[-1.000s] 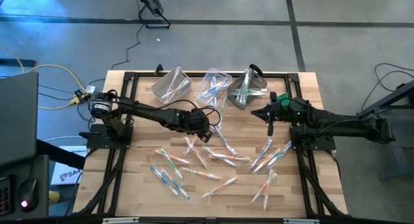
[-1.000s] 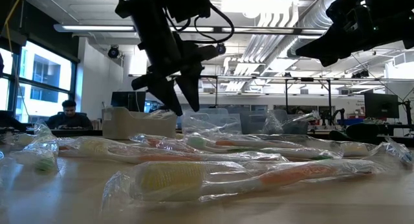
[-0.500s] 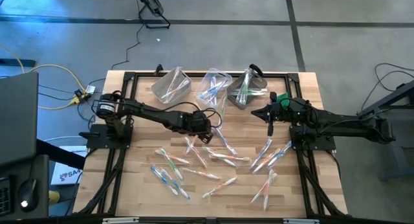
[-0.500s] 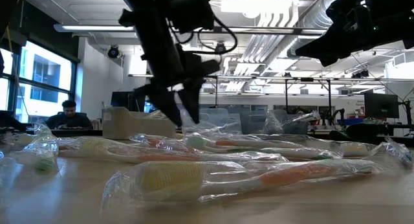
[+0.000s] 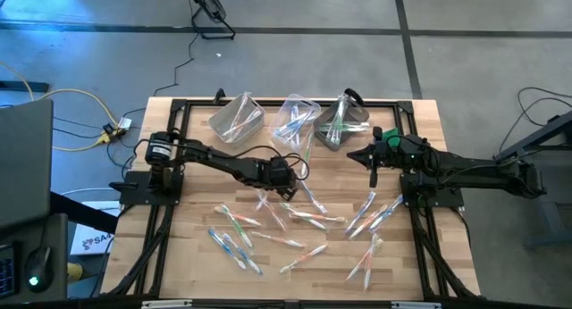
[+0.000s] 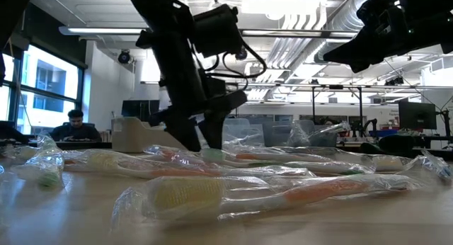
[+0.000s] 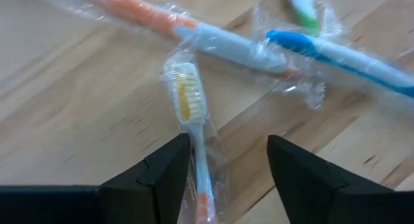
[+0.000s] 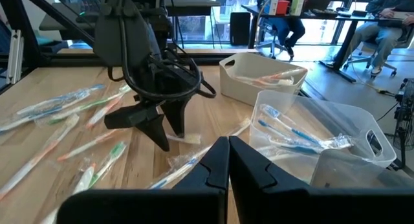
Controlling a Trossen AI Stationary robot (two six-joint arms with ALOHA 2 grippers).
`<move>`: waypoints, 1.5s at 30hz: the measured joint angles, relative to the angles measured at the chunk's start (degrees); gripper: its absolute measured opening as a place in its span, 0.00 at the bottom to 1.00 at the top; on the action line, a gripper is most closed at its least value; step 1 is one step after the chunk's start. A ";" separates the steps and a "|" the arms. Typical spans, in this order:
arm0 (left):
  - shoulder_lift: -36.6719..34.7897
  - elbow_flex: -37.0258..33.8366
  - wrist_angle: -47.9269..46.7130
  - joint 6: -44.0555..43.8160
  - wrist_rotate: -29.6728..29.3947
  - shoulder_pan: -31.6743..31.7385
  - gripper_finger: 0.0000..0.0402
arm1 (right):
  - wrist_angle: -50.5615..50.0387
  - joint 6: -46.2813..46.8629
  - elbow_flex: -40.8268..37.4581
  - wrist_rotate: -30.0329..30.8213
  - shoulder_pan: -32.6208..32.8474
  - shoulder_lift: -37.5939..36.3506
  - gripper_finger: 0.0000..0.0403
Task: Pick & Place Toothbrushes
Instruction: Put the orange toothbrush into the white bin
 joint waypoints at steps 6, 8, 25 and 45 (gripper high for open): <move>0.00 0.07 0.10 0.00 0.04 0.02 0.50 | 0.00 -0.02 0.00 0.00 0.00 0.00 0.00; 0.00 0.07 0.15 0.00 0.09 0.02 0.48 | -0.02 -0.02 0.00 0.00 0.02 0.00 0.00; 0.00 0.07 -0.47 0.02 0.35 0.02 0.15 | -0.04 -0.03 0.00 0.00 0.01 0.00 0.00; -2.47 3.84 -9.72 5.78 -0.88 0.02 0.00 | -0.57 -1.07 0.00 0.00 0.00 0.00 0.00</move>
